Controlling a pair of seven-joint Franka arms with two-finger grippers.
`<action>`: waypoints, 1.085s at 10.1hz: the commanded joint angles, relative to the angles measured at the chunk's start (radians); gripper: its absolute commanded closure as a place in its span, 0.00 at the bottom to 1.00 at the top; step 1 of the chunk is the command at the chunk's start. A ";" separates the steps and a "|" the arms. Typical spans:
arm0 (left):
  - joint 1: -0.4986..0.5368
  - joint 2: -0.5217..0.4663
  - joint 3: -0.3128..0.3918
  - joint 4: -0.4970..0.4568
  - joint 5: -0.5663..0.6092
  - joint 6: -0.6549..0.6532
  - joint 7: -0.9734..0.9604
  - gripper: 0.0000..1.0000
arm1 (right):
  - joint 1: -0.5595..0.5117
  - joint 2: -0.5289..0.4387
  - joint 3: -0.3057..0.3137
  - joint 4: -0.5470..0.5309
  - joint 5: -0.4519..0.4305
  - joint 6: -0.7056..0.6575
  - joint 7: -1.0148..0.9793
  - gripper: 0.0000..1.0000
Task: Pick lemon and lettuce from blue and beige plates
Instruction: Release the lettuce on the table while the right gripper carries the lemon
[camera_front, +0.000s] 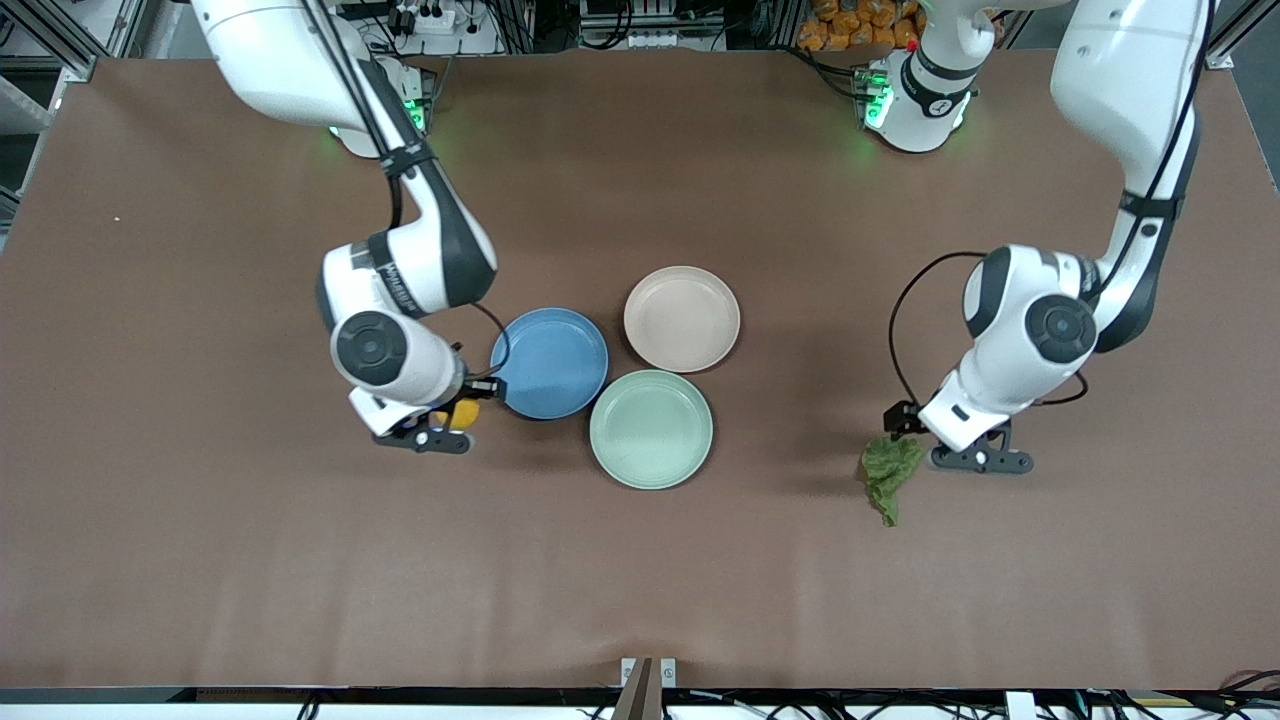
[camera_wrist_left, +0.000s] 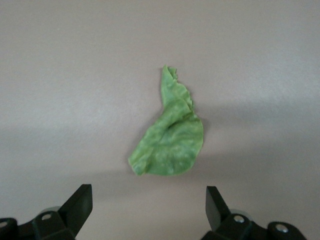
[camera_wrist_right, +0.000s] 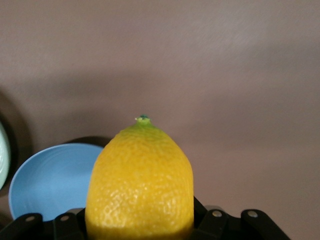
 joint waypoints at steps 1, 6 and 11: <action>0.014 -0.171 -0.011 -0.158 0.015 -0.052 -0.016 0.00 | -0.064 -0.039 0.011 -0.001 -0.003 -0.043 -0.082 0.48; 0.020 -0.395 -0.014 -0.326 0.006 -0.159 -0.043 0.00 | -0.171 -0.075 0.010 0.000 -0.018 -0.094 -0.232 0.48; 0.011 -0.443 -0.032 -0.222 -0.074 -0.276 -0.025 0.00 | -0.270 -0.141 0.010 -0.044 -0.089 -0.131 -0.380 0.49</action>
